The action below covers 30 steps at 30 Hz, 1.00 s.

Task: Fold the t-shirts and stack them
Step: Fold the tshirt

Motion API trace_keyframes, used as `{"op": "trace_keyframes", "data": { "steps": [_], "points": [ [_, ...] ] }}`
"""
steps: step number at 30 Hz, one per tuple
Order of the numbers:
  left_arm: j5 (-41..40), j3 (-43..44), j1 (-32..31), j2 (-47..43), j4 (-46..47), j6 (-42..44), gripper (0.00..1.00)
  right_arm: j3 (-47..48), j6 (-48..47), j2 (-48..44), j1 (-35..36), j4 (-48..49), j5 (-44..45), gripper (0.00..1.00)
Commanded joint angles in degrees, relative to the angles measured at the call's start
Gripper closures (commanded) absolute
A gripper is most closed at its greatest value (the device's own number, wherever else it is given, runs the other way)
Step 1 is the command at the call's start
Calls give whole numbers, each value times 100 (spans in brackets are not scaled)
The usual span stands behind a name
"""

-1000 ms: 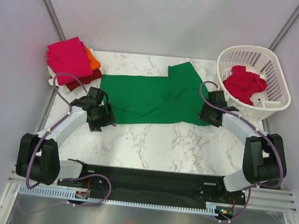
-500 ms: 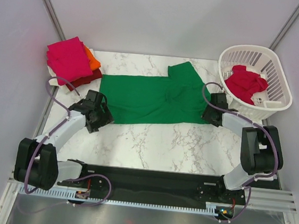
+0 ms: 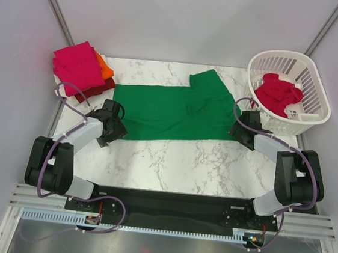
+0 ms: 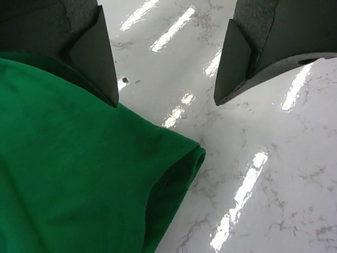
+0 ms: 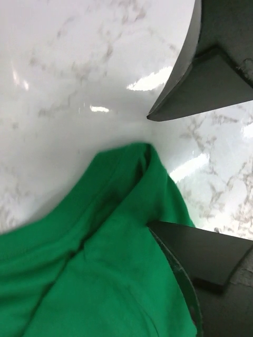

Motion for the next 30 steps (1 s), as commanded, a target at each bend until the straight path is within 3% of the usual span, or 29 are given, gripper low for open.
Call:
{"op": "trace_keyframes", "data": {
  "steps": [1,5,11,16,19,20,21,22,25,27,28,30],
  "points": [
    [-649,299,29,98,283,-177,20,-226,215,-195,-140,-456,612,14],
    [-834,448,46,344,318,-185,20,-314,207,-362,-140,-438,552,13],
    [-940,493,46,783,546,-221,28,-411,242,-29,-140,-157,121,14],
    [-931,545,55,1143,590,-229,32,-358,224,121,-140,19,-20,22],
    [-922,580,64,1276,608,-247,44,-332,207,191,-149,98,-73,39],
    [-940,589,55,1276,625,-247,50,-323,198,209,-149,98,-99,50],
    [-957,598,72,1276,643,-238,55,-323,198,244,-157,124,-108,55],
    [-966,616,72,1285,652,-238,66,-349,206,235,-149,142,-108,59],
    [-914,712,72,1364,696,-150,84,-358,198,244,-149,238,-116,73],
    [-905,730,90,1391,696,-133,98,-341,154,244,-140,282,-221,88],
    [-896,713,90,1373,704,-132,98,-332,128,244,-149,309,-283,96],
    [-896,686,107,1216,652,-124,98,-323,84,148,-149,283,-388,100]
  ]
}}
